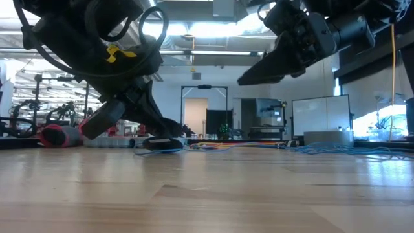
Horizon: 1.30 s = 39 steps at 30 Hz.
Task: Coil cords
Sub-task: Coil the blue wire onto the black spool
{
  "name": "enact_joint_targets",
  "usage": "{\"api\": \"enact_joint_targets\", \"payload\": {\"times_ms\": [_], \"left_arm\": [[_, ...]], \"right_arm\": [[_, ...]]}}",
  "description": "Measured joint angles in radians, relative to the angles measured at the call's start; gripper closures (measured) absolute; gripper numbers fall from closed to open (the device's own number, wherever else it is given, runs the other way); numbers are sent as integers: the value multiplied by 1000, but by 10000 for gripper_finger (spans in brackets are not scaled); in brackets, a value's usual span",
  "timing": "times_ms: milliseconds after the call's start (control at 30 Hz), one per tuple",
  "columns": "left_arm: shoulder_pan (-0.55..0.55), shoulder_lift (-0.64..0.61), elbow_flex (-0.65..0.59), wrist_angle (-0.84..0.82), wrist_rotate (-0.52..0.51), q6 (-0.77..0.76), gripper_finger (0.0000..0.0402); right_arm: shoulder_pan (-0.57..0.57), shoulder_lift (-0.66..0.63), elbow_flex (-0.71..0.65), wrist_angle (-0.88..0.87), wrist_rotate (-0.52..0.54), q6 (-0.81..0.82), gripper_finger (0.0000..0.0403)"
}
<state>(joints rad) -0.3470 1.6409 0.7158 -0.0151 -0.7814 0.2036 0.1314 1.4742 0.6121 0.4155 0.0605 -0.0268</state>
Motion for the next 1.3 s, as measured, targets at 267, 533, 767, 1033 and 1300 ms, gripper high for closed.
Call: {"api": "enact_joint_targets", "payload": {"times_ms": [267, 533, 767, 1033, 1300], "left_arm": [[0, 0, 0, 0, 0, -14, 401], [-17, -24, 0, -1, 6, -51, 401], [-37, -134, 0, -2, 11, -54, 400], [-42, -239, 0, -3, 27, -55, 401], [-42, -272, 0, 0, 32, -59, 401]], "right_arm": [[0, -2, 0, -17, 0, -3, 182], [0, -8, 0, -22, 6, -5, 182], [0, -24, 0, -30, 8, -5, 182], [0, -30, 0, -39, 7, -5, 182], [0, -53, 0, -52, 1, -10, 182]]}}
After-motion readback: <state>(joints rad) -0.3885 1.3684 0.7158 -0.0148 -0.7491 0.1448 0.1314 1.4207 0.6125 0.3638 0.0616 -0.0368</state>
